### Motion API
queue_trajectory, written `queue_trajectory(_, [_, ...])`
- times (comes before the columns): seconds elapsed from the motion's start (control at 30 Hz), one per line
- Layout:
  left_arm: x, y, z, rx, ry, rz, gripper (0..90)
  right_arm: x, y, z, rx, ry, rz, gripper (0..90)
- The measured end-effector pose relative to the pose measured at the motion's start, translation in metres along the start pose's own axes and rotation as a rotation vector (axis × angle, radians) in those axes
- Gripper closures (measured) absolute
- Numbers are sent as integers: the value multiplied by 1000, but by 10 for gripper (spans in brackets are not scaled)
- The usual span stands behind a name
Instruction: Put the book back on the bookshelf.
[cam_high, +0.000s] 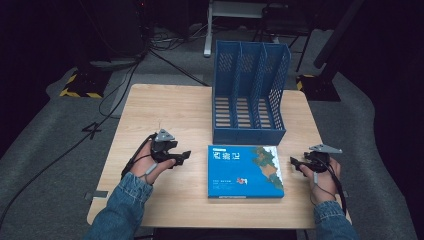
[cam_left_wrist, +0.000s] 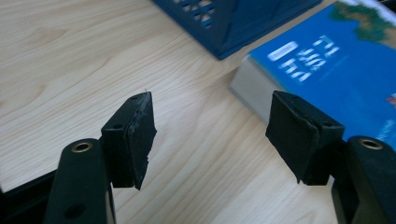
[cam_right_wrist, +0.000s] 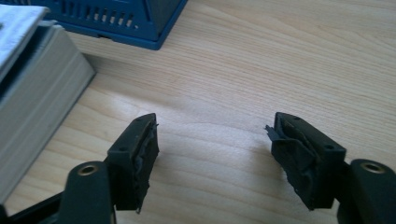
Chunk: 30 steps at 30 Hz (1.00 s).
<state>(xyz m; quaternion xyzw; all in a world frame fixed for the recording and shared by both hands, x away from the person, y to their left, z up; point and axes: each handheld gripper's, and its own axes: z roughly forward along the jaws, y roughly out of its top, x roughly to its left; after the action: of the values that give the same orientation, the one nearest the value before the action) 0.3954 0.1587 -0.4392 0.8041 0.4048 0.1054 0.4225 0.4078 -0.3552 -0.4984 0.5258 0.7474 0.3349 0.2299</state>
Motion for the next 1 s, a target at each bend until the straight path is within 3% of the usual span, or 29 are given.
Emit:
queue_trajectory(0.13, [-11,7,3,-4,-47,9,323,3,1,-8,3,-8,-21,325])
queue_trajectory(0.27, [-22,13,11,1,-101,28,323,8,0,-18,-3,14,-24,325])
queue_trajectory(0.47, [-35,18,27,22,-136,51,323,13,-1,-28,-18,30,-38,323])
queue_trajectory(0.6, [-45,21,36,23,-181,39,320,17,-2,-33,-25,32,-52,323])
queue_trajectory(0.83, [-41,19,59,94,-124,23,311,21,-4,-39,-30,39,-61,318])
queue_trajectory(1.0, [-42,15,72,137,-132,24,305,22,-5,-41,-29,43,-68,316])
